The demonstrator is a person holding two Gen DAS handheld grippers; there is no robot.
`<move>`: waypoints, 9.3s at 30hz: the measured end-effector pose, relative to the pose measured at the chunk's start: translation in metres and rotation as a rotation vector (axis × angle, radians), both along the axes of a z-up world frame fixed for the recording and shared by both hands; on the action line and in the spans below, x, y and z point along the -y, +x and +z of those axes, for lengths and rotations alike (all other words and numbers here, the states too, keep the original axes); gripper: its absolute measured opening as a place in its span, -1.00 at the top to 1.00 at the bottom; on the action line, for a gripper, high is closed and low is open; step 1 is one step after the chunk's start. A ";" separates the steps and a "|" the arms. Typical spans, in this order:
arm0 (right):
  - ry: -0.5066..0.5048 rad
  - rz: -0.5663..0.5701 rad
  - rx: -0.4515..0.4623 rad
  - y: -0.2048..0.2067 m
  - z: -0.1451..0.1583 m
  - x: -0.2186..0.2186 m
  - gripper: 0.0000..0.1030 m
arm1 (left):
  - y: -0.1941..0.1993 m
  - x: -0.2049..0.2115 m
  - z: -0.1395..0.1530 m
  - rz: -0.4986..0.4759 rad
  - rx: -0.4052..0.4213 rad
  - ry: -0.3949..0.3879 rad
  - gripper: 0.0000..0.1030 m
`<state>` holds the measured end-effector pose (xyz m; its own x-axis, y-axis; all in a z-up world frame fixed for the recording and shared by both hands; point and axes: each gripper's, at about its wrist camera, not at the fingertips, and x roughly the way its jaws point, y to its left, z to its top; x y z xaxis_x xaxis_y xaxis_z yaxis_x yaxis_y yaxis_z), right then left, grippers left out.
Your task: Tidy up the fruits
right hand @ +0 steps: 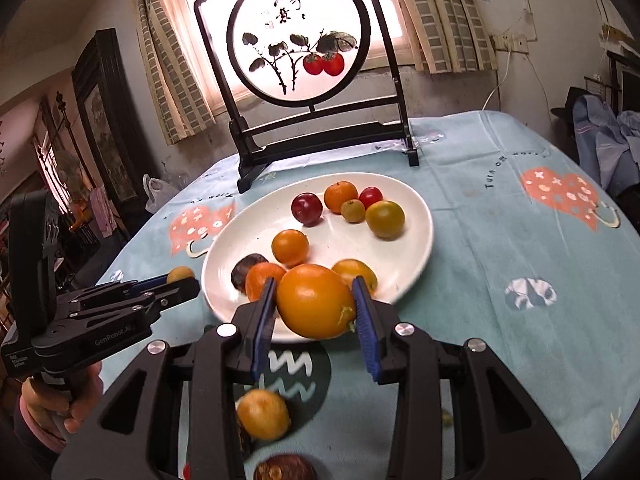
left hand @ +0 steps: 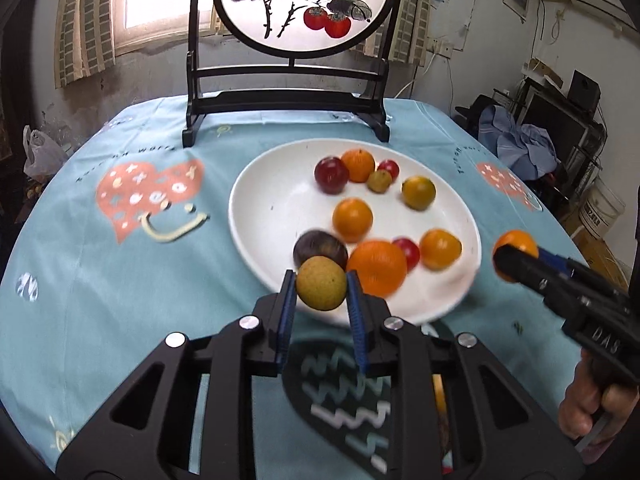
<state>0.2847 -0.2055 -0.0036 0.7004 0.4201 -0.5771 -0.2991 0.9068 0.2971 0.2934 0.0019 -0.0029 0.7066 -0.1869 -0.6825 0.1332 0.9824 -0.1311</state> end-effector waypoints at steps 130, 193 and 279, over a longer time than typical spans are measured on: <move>0.096 -0.054 -0.016 0.078 -0.024 -0.008 0.16 | 0.081 -0.016 -0.014 0.094 -0.049 -0.090 0.36; 0.082 0.009 -0.220 -0.026 -0.034 0.015 0.33 | -0.077 0.032 -0.021 -0.224 -0.059 0.061 -0.89; -0.084 0.025 -0.075 0.061 0.020 -0.018 0.16 | 0.045 0.004 0.049 0.130 0.085 0.120 -0.85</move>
<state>0.3461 -0.1876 0.0168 0.6439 0.3844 -0.6615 -0.3013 0.9222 0.2426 0.3386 -0.0023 0.0461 0.7755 -0.0110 -0.6313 0.0094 0.9999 -0.0060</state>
